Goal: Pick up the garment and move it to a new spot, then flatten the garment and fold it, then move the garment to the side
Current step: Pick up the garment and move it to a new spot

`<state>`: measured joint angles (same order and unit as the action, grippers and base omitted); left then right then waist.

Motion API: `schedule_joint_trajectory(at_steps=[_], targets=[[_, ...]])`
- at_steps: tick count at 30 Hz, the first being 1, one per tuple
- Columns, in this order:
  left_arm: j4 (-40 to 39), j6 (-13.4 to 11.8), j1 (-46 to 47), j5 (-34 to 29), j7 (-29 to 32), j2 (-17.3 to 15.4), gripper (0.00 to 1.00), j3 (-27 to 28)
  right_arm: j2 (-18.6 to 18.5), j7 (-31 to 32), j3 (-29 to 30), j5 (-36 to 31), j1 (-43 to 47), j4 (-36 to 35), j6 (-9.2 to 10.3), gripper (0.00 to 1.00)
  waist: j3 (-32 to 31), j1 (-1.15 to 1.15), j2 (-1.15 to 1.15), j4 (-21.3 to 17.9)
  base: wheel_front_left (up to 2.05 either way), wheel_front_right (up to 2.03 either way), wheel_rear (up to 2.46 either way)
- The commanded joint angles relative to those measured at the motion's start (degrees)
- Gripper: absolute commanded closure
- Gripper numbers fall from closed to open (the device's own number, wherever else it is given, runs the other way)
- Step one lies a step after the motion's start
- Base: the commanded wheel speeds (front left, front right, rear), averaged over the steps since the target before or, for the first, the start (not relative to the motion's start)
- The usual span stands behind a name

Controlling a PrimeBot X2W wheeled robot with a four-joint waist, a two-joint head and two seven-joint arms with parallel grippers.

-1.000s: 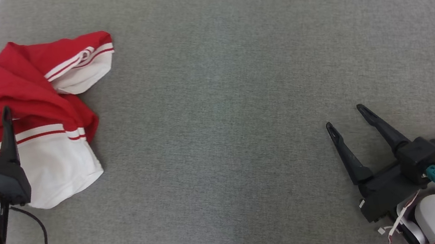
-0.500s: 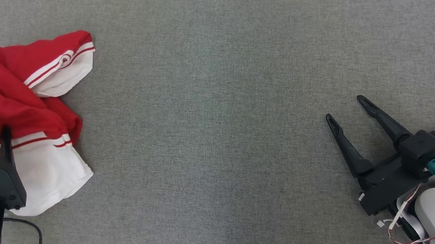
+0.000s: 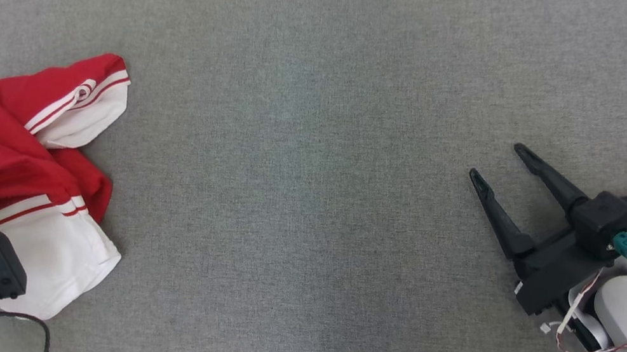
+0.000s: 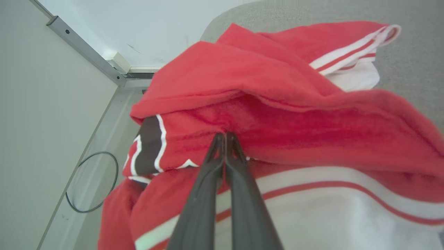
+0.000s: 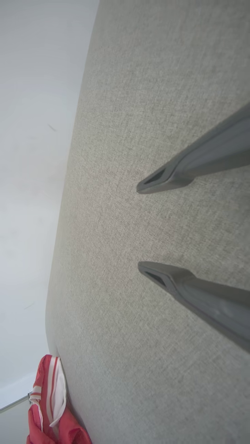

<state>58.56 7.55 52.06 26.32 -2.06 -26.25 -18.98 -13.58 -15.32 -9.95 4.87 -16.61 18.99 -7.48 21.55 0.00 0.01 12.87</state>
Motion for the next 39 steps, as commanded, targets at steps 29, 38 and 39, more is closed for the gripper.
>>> schedule_joint_trajectory(at_steps=[29, 38, 39], targets=[[-16.1, -0.1, 4.9, 2.6, -9.3, 7.7, 1.00, -13.0, 7.3, 0.2, 1.9, 1.3, 5.5, 3.6, -0.03, 0.00, -12.7, 0.00, -0.01, -12.5, 0.00, 0.00, 0.00], [-14.8, -0.1, 2.1, 7.0, -11.8, 18.5, 1.00, -19.9, 8.0, 0.2, 2.2, 1.2, 6.3, 4.1, -0.03, 0.00, -13.7, 0.00, -0.01, -19.1, 0.00, 0.00, 0.00], [-14.8, -0.1, 1.9, 7.1, -12.1, 19.3, 1.00, -21.0, 8.0, 0.2, 2.3, 1.2, 6.4, 4.1, -0.03, 0.00, -13.7, 0.00, -0.01, -19.7, 0.00, 0.00, 0.00]])
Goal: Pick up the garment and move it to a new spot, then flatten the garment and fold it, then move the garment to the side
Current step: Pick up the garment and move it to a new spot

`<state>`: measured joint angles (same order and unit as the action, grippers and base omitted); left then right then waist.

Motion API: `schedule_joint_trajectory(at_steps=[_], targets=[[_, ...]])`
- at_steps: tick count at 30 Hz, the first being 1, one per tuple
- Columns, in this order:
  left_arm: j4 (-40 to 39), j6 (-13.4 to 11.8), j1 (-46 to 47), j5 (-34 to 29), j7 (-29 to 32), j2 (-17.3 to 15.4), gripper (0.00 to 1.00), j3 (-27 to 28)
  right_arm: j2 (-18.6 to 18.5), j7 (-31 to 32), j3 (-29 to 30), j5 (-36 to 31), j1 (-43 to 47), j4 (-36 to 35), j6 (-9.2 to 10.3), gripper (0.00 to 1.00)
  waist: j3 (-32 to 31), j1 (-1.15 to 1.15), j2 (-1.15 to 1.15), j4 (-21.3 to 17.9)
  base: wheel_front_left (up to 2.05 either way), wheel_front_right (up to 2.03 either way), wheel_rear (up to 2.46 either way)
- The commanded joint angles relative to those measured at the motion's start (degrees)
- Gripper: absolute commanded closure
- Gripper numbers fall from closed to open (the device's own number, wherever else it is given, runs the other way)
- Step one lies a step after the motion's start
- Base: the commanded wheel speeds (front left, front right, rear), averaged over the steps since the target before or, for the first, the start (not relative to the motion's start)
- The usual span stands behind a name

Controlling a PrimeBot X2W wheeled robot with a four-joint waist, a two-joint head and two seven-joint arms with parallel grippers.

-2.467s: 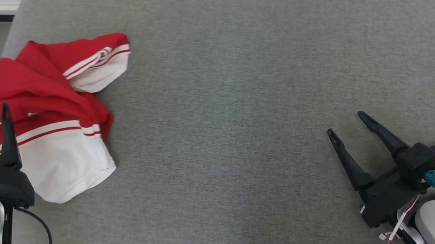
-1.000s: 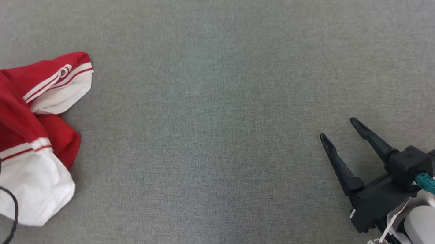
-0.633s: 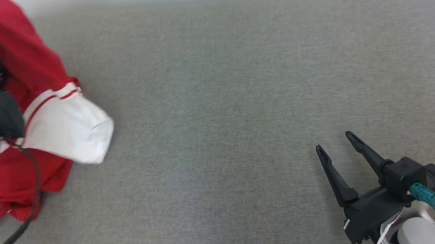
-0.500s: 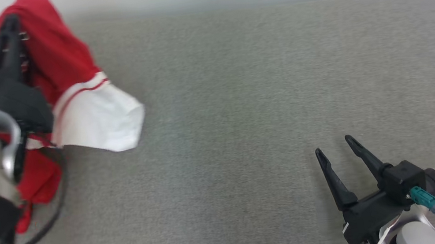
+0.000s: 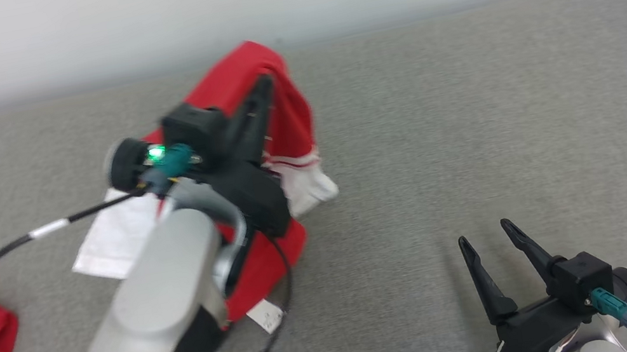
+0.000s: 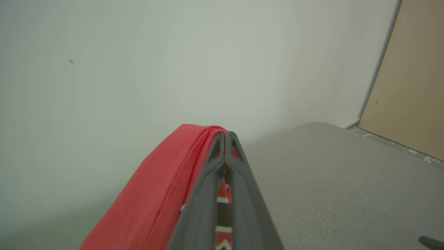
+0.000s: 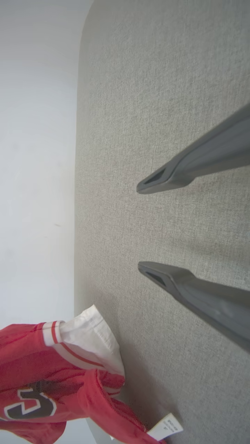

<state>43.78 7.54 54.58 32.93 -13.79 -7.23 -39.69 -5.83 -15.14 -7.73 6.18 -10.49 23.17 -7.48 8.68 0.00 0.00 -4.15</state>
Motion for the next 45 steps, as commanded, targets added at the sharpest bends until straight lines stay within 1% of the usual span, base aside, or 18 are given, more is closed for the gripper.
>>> schedule_joint_trajectory(at_steps=[1, 3, 4, 6, 10, 12, 14, 15, 18, 21, 27, 31, 35, 39, 45], targets=[[0.1, -0.1, -0.7, 0.5, -0.5, 1.0, 1.00, -1.3, 0.3, 0.0, 0.0, -0.1, 0.3, 0.0, -0.03, 0.00, -0.9, 0.00, 0.00, -3.3, 0.00, 0.00, 0.00], [0.2, -0.1, -1.3, 0.9, -0.9, 2.3, 1.00, -3.8, 0.4, 0.0, 0.3, -0.2, 0.7, 0.0, -0.03, 0.00, -1.0, 0.00, 0.00, -4.3, 0.00, 0.00, 0.00], [0.2, -0.1, -1.3, 0.9, -0.9, 2.3, 1.00, -3.8, 0.4, 0.0, 0.3, -0.2, 0.7, 0.0, -0.03, 0.00, -1.0, 0.00, 0.00, -4.3, 0.00, 0.00, 0.00], [0.4, -0.1, -1.7, 1.3, -1.1, 3.1, 1.00, -5.5, 0.6, 0.0, 0.1, -0.1, 1.1, 0.5, -0.03, 0.00, -1.3, 0.00, 0.00, -5.1, 0.00, 0.00, 0.00], [1.2, -0.1, -3.5, 3.1, -1.4, 4.1, 1.00, -7.3, 0.9, 0.0, -0.1, 0.1, 1.2, 1.0, -0.03, 0.00, -1.8, 0.00, 0.00, -6.2, 0.00, 0.00, 0.00], [1.9, -0.3, -4.4, 2.9, -1.5, 4.2, 1.00, -7.0, 1.0, 0.0, -0.1, 0.2, 1.1, 1.0, -0.03, 0.00, -1.9, 0.00, 0.00, -6.6, 0.00, 0.00, 0.00], [2.2, -0.5, -5.8, 2.6, -1.4, 4.3, 0.26, -6.2, 1.0, 0.0, 0.0, 0.2, 1.2, 0.9, -0.03, 0.00, -1.9, 0.00, 0.00, -6.7, 0.00, 0.00, 0.00], [2.4, -0.8, -6.5, 2.3, -1.4, 4.3, 0.00, -5.6, 1.1, 0.0, 0.1, 0.3, 1.2, 0.9, -0.03, 0.00, -1.9, 0.00, 0.00, -6.6, 0.00, 0.00, 0.00], [1.8, -1.5, -8.8, 0.9, -1.4, 4.2, 0.00, -3.1, 1.0, 0.0, 0.5, 0.3, 0.9, 0.9, -0.03, 0.00, -1.8, 0.00, 0.00, -6.2, 0.00, 0.00, 0.00], [0.5, -1.9, -11.3, -1.0, -1.4, 3.4, 0.00, 0.0, 1.1, 0.0, 0.8, 0.1, 0.9, 0.7, -0.03, 0.00, -1.9, 0.00, 0.00, -5.4, 0.00, 0.00, 0.00], [-4.5, -3.9, -18.4, -7.3, -1.4, 0.1, 0.00, 6.1, 1.1, 0.0, 0.6, -0.3, 0.8, 0.5, -0.03, 0.00, -2.8, 0.00, 0.00, -4.1, 0.00, 0.00, 0.00], [-10.1, -5.7, -24.5, -11.0, -1.4, -2.1, 0.00, 12.0, 1.3, 0.0, 0.6, -0.6, 1.1, 0.2, -0.03, 0.00, -3.3, 0.00, 0.00, -3.4, 0.00, 0.00, 0.00], [-15.0, -6.7, -31.1, -13.9, -1.4, -3.2, 0.00, 18.5, 1.3, 0.0, 1.0, -0.9, 2.0, 0.1, -0.03, 0.00, -4.0, 0.00, 0.00, -2.7, 0.00, 0.00, 0.00], [-19.4, -6.9, -37.3, -16.4, -1.4, -3.3, 0.00, 24.8, 1.4, 0.0, 1.6, -1.0, 2.4, -0.1, -0.03, 0.00, -4.5, 0.00, 0.00, -2.1, 0.00, 0.00, 0.00], [-23.2, -5.7, -45.4, -20.4, -1.4, -2.2, 0.00, 31.8, 1.7, 0.0, 2.0, -1.6, 3.3, 0.1, -0.03, 0.00, -5.6, 0.00, 0.00, -1.6, 0.00, 0.00, 0.00]])
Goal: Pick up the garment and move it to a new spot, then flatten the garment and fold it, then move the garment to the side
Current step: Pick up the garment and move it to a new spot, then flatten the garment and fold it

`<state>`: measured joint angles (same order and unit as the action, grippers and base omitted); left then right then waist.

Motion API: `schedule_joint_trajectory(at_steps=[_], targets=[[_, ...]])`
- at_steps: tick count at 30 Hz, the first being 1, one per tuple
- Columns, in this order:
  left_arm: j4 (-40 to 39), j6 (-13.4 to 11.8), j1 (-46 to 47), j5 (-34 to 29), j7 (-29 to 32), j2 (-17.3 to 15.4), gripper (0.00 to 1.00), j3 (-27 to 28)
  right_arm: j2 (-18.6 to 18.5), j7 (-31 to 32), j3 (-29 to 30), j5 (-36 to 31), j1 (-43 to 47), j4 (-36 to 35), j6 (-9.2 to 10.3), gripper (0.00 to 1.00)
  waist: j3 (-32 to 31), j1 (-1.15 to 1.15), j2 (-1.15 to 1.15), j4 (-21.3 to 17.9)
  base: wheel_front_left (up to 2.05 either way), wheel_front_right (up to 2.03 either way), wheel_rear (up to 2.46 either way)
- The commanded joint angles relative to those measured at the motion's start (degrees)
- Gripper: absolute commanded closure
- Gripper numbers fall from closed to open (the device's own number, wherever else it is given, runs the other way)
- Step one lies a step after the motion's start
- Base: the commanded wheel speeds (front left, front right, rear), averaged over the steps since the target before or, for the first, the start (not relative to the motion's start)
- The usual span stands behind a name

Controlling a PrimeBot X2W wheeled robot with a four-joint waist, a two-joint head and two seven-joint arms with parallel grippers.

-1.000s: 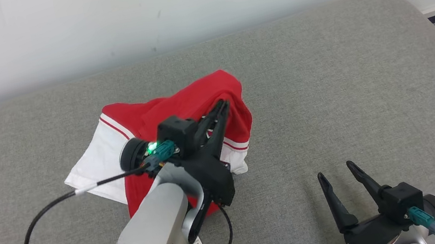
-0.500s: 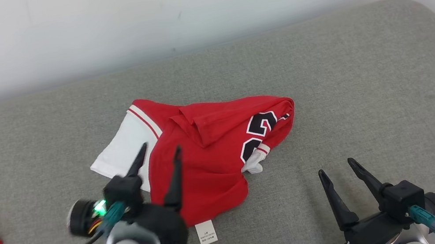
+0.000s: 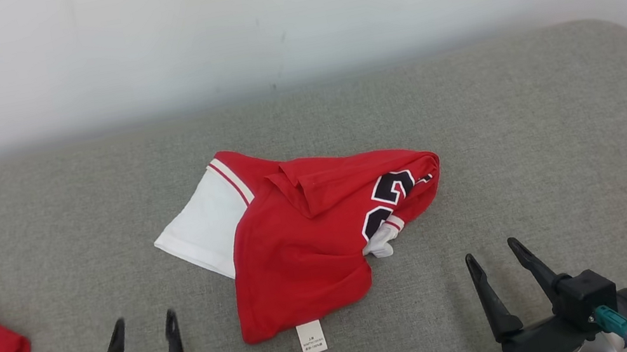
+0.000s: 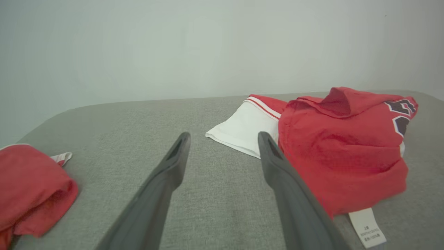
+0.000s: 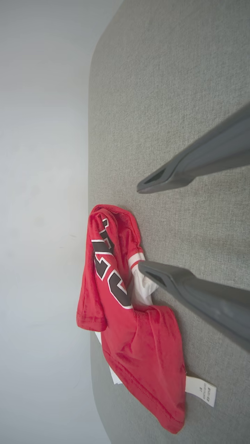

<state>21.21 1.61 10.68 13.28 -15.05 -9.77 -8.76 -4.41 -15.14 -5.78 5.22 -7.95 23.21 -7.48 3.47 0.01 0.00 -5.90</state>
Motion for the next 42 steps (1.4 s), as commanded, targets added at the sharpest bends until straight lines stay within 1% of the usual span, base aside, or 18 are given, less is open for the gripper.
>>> schedule_joint_trajectory(at_steps=[1, 3, 4, 5, 6, 7, 9, 15, 23, 37, 42], targets=[[-1.1, 0.2, -2.8, -1.2, -0.2, 0.7, 0.00, 2.0, 0.3, 0.0, 0.1, -0.5, 1.0, 0.1, -0.03, 0.00, -0.7, -0.01, 0.00, 0.3, 0.00, 0.00, 0.00], [-2.3, 0.2, -5.3, -2.1, -0.2, 1.6, 0.00, 4.7, 0.4, 0.0, 0.1, -0.6, 1.2, 0.2, -0.03, 0.00, -1.1, -0.01, 0.00, 0.3, 0.00, 0.00, 0.00], [-2.3, 0.2, -5.3, -2.1, -0.2, 1.6, 0.00, 4.7, 0.4, 0.0, 0.1, -0.6, 1.2, 0.2, -0.03, 0.00, -1.1, -0.01, 0.00, 0.3, 0.00, 0.00, 0.00], [-3.1, 0.2, -6.4, -2.4, -0.2, 2.0, 0.00, 5.9, 0.4, 0.0, 0.2, -0.6, 1.2, 0.2, -0.03, 0.00, -1.3, -0.01, 0.00, 0.3, 0.00, 0.00, 0.00], [-4.9, 0.1, -8.5, -2.3, -0.2, 3.2, 0.00, 8.9, 0.5, 0.0, 0.2, -0.6, 1.2, 0.1, -0.03, 0.00, -1.4, -0.01, 0.00, 0.3, 0.00, 0.00, 0.00], [-5.9, 0.1, -9.6, -2.7, -0.2, 3.7, 0.00, 10.3, 0.5, 0.0, 0.3, -0.4, 1.3, 0.0, -0.03, 0.00, -1.4, -0.01, 0.00, 0.2, 0.00, 0.00, 0.00], [-7.0, 0.7, -11.8, -3.6, -0.2, 4.7, 0.00, 11.8, 0.6, 0.0, 0.4, -0.3, 1.4, 0.0, -0.03, 0.00, -1.5, -0.01, 0.00, 0.2, 0.00, 0.00, 0.00], [-7.8, 2.4, -15.1, -5.8, -0.2, 6.0, 0.00, 15.1, 0.8, 0.0, 0.5, -0.9, 1.8, 0.1, -0.03, 0.00, -1.6, -0.01, 0.00, 0.3, 0.00, 0.00, 0.00], [-7.6, 3.3, -17.8, -5.9, -0.2, 6.8, 0.00, 16.7, 1.0, 0.0, 0.5, -0.8, 2.0, 0.2, -0.03, 0.00, -1.8, -0.01, 0.00, 0.2, 0.00, 0.00, 0.00], [-7.8, 3.3, -16.8, -5.0, -0.2, 6.9, 0.00, 15.2, 1.0, 0.0, 0.8, -0.9, 2.0, -0.2, -0.03, 0.00, -1.5, -0.01, 0.00, 1.3, 0.00, 0.00, 0.00], [-7.4, 3.6, -15.9, -5.3, -0.2, 6.9, 0.00, 14.1, 1.0, 0.0, -2.0, -0.5, 0.6, -0.6, -0.03, 0.00, -0.6, -0.01, 0.00, 2.8, 0.00, 0.00, 0.00]])
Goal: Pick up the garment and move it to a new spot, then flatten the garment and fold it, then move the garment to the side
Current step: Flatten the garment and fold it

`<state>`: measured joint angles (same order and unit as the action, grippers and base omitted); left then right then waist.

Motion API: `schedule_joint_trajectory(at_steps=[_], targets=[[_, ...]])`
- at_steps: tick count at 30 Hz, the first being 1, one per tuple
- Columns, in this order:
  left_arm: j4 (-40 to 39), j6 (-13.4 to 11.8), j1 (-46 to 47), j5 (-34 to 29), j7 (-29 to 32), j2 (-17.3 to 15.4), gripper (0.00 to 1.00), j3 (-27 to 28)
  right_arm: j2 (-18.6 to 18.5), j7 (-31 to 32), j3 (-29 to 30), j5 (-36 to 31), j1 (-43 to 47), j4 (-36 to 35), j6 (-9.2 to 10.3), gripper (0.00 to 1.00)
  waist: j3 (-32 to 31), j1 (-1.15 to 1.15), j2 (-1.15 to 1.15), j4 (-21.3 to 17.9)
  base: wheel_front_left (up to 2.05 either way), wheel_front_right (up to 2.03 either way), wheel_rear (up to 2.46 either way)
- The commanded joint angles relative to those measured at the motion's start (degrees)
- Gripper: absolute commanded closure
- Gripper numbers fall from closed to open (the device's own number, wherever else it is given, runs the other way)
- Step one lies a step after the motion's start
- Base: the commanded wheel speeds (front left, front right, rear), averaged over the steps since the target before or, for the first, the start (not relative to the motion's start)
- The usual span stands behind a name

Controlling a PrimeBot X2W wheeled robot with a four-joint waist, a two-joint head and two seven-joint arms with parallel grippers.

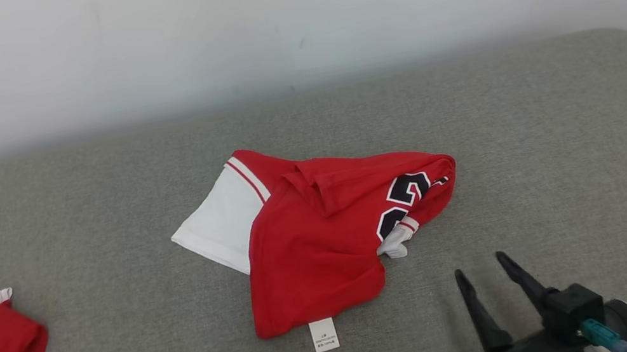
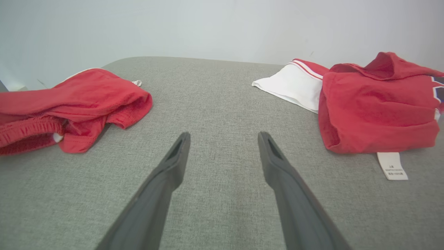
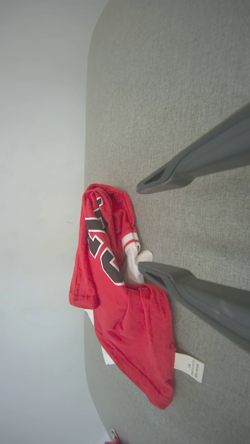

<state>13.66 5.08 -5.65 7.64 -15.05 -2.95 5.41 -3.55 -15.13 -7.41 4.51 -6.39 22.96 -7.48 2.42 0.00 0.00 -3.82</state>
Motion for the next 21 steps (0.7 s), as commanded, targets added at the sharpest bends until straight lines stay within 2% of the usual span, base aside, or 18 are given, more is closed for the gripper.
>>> schedule_joint_trajectory(at_steps=[1, 5, 10, 16, 21], targets=[[0.2, 0.2, 0.7, 0.3, -0.2, 0.1, 0.00, -0.3, 0.2, 0.0, -1.1, 0.5, -1.2, -0.4, -0.03, 0.00, 0.7, 0.00, 0.00, 1.3, 0.00, 0.00, 0.00], [0.3, 0.2, 1.5, 0.8, -0.2, 0.1, 0.00, -1.4, 0.2, 0.0, -3.8, 1.3, -2.6, -0.4, -0.03, 0.00, 1.4, 0.00, 0.00, 3.7, 0.00, 0.00, 0.00], [1.1, 0.3, 1.9, 1.2, -0.2, 0.1, 0.00, -2.8, 0.2, 0.0, -10.3, 2.3, -5.8, 1.0, -0.03, 0.00, 2.2, 0.00, 0.00, 8.4, 0.00, 0.00, 0.00], [1.7, 0.3, 1.6, 1.8, -0.2, 0.1, 0.00, -3.9, -0.3, 0.0, -17.0, 3.7, -9.9, 5.3, -0.03, 0.00, 2.9, 0.00, 0.00, 14.3, 0.00, 0.00, 0.00], [1.7, 0.2, 1.7, 2.2, -0.2, 0.1, 0.00, -4.9, -0.8, 0.0, -19.5, 3.6, -12.6, 10.5, -0.03, 0.00, 3.9, 0.00, 0.00, 18.6, 0.00, 0.00, 0.00]])
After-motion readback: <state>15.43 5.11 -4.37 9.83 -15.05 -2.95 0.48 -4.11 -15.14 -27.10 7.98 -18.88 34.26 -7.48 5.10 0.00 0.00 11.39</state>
